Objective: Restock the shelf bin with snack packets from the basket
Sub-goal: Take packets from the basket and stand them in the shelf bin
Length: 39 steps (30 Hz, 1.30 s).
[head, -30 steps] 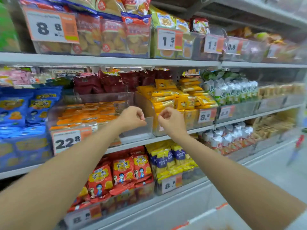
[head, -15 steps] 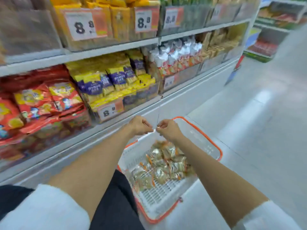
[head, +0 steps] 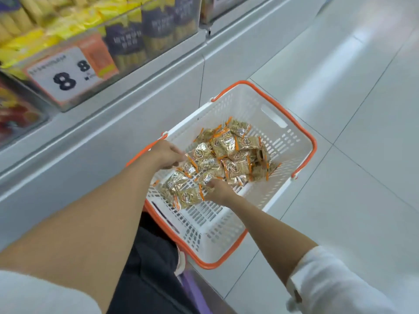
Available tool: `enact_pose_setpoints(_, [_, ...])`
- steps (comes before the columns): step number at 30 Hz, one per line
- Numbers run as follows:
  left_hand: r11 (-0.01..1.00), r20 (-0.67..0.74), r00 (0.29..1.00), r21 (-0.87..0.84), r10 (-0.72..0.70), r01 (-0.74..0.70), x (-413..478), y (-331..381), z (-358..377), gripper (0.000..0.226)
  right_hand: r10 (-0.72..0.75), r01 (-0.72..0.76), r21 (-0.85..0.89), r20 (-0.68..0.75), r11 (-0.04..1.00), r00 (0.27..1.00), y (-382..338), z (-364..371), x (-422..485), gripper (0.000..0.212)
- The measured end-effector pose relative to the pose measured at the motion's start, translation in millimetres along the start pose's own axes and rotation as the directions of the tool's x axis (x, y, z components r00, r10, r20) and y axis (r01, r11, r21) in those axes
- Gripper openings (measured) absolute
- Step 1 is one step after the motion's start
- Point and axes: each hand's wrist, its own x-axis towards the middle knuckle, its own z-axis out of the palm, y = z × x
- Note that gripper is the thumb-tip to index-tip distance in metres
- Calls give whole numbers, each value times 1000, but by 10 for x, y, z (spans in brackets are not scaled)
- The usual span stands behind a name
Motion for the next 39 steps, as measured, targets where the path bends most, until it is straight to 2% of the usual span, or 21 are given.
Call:
enact_pose_setpoints(3, [997, 74, 995, -25, -71, 73, 118, -93, -19, 21, -33, 39, -73, 82, 997, 996, -167, 264, 238, 54])
enact_pose_setpoints(6, [992, 119, 986, -32, -117, 121, 184, -203, -55, 23, -49, 60, -119, 89, 991, 995, -336, 524, 457, 44])
enact_pose_setpoints(8, [987, 124, 981, -33, -150, 155, 218, -299, -89, 23, -112, 136, -245, 109, 960, 988, -323, 701, 554, 50])
enact_pose_setpoints(10, [984, 107, 979, -33, -172, 176, 239, -385, -107, 21, -110, 143, -430, 100, 891, 989, -286, 848, 503, 55])
enact_pose_setpoints(12, [982, 95, 979, -49, -179, 184, 244, -418, -106, 17, 5, 44, -517, 94, 855, 996, -215, 937, 471, 34])
enact_pose_setpoints(14, [982, 102, 980, -62, -174, 180, 231, -381, -104, 13, 89, -30, -386, 136, 922, 987, -160, 919, 443, 8])
enact_pose_setpoints(16, [984, 104, 983, -70, -154, 162, 204, -301, -96, 11, 90, -82, -76, 104, 994, 991, -171, 749, 407, 21])
enact_pose_setpoints(17, [986, 95, 985, -73, -141, 148, 186, -244, -89, 10, 110, -114, 77, 57, 991, 992, -162, 609, 397, 22])
enact_pose_setpoints(18, [988, 82, 989, -81, -125, 131, 165, -189, -78, 7, 111, -116, 146, 40, 982, 993, -188, 405, 343, 18])
enact_pose_setpoints(19, [989, 69, 992, -98, -108, 115, 124, -135, -68, 4, 95, -99, 264, 28, 959, 995, -259, 191, 285, 15])
enact_pose_setpoints(20, [988, 57, 994, -119, -91, 97, 73, -89, -58, 5, 68, -79, 444, 39, 893, 997, -346, -14, 211, 18])
enact_pose_setpoints(23, [987, 2, 1000, -159, -25, 25, -104, 7, -86, 26, -116, 80, 642, 13, 763, 993, -657, -556, -156, 25])
enact_pose_setpoints(26, [952, -137, 990, -296, 37, -77, -324, 142, -232, 40, -291, 217, 688, -10, 692, 957, -977, -917, -585, 26])
enact_pose_setpoints(29, [873, -197, 976, -456, 95, -177, -615, 337, -438, 20, -425, 338, 687, -47, 643, 904, -1282, -1133, -992, 11])
enact_pose_setpoints(31, [835, -238, 956, -481, 169, -268, -884, 460, -587, 6, -478, 393, 683, -74, 615, 875, -1444, -1237, -1184, 10])
enact_pose_setpoints(35, [752, -346, 897, -503, 275, -425, -1382, 671, -932, 8, -548, 498, 579, -103, 646, 830, -1805, -1478, -1596, 7])
enact_pose_setpoints(39, [681, -438, 836, -501, 332, -533, -1863, 918, -1230, 7, -614, 620, 474, -193, 625, 766, -2186, -1752, -1974, 4])
